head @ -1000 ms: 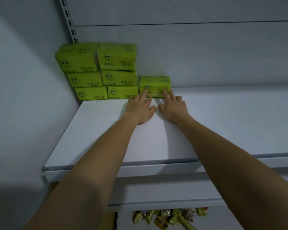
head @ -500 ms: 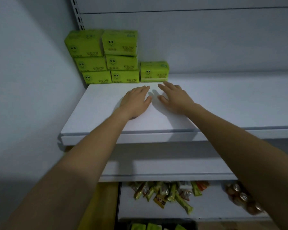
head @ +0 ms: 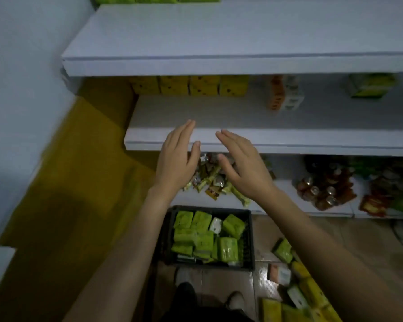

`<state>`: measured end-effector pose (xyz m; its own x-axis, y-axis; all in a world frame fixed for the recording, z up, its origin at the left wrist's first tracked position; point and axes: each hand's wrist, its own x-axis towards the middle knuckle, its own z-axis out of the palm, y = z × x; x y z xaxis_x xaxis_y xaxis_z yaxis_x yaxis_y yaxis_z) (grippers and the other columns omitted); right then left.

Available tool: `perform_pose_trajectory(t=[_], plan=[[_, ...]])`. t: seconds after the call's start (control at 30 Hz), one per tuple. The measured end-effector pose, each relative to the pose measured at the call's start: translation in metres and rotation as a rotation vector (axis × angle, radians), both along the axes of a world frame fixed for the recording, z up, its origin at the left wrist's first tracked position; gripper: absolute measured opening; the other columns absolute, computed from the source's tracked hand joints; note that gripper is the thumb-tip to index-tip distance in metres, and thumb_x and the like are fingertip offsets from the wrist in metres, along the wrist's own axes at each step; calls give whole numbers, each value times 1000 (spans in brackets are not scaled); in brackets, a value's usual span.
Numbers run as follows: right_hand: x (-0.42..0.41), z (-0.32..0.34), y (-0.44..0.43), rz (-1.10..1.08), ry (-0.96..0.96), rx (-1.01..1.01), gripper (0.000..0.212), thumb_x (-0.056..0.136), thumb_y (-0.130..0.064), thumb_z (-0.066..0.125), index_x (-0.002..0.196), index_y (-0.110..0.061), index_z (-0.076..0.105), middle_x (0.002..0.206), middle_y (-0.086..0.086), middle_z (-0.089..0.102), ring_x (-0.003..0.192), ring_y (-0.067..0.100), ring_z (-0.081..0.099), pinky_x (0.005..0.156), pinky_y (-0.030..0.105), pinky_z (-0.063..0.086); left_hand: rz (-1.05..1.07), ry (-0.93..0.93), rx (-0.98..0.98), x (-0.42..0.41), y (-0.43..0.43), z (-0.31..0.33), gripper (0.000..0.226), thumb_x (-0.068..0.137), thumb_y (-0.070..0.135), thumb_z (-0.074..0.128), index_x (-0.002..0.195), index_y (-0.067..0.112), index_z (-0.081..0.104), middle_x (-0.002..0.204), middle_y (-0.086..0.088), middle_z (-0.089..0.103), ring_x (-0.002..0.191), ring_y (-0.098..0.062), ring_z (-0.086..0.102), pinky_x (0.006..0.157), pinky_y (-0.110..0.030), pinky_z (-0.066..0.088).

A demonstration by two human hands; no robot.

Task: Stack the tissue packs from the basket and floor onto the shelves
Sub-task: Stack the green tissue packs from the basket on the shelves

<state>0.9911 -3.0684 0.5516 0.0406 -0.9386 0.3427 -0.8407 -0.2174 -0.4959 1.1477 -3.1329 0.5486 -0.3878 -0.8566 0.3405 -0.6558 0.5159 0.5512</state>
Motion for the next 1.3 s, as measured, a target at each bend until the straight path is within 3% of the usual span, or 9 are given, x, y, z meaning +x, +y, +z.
perform_pose_trajectory(t=[0.13, 0.3, 0.43, 0.53, 0.77, 1.0, 1.1, 1.2, 1.3], plan=[[4, -81, 36, -21, -93, 125, 47, 94, -32, 38, 132, -7, 50, 132, 13, 54, 122, 27, 50, 101, 36, 36, 17, 46, 149, -3, 36, -75, 52, 95, 34, 34, 137, 5, 42, 141, -11, 45, 130, -22, 38, 104, -16, 20], [9, -202, 48, -125, -239, 517, 44, 98, -26, 43, 139, -12, 40, 140, 9, 46, 129, 25, 40, 104, 34, 32, 19, 1, 471, -5, 39, -202, 43, 98, 24, 42, 138, 10, 41, 139, -8, 45, 130, -23, 40, 106, -35, 35], [13, -319, 48, -214, -329, 789, 43, 97, -22, 45, 138, -10, 41, 135, 15, 50, 121, 30, 49, 96, 34, 39, 69, -94, 701, 2, 27, -318, 40, 97, 16, 45, 135, 6, 44, 136, -15, 44, 125, -27, 45, 105, -33, 36], [19, -411, 54, -284, -368, 942, 41, 96, -23, 45, 136, -12, 43, 130, 16, 54, 117, 31, 52, 93, 36, 43, 132, -165, 786, 14, 14, -408, 39, 94, 10, 50, 131, 0, 47, 131, -23, 45, 121, -35, 48, 104, -41, 37], [66, -568, 49, -295, -418, 1146, 45, 95, -26, 47, 138, -15, 39, 132, 19, 51, 120, 32, 49, 95, 34, 39, 322, -411, 896, 84, 17, -561, 44, 91, 10, 52, 133, 1, 47, 126, -28, 53, 121, -38, 46, 99, -33, 34], [119, -621, 16, -490, -806, 1144, 50, 94, -22, 51, 141, -16, 34, 136, 12, 46, 122, 23, 48, 90, 23, 37, 485, -373, 951, 105, 30, -612, 86, 64, 40, 34, 144, 6, 30, 136, -25, 36, 125, -34, 38, 102, -26, 23], [135, -622, 10, -548, -993, 1166, 58, 94, -17, 51, 145, -13, 24, 131, 4, 46, 122, 17, 46, 94, 21, 37, 494, -374, 923, 103, 26, -618, 67, 84, 34, 47, 143, 6, 30, 136, -25, 36, 125, -35, 38, 102, -27, 25], [142, -624, 6, -620, -1074, 1174, 63, 91, -18, 55, 146, -12, 23, 136, 13, 49, 123, 26, 49, 103, 35, 39, 531, -346, 1025, 100, 22, -626, 59, 91, 20, 50, 145, 9, 27, 141, -23, 39, 131, -34, 33, 107, -30, 22], [139, -624, 8, -652, -1106, 1209, 64, 93, -18, 53, 147, -10, 18, 139, 13, 46, 123, 23, 48, 91, 21, 37, 645, -159, 1152, 95, 24, -629, 67, 87, 29, 56, 145, 12, 26, 142, -17, 41, 132, -36, 34, 109, -37, 31]])
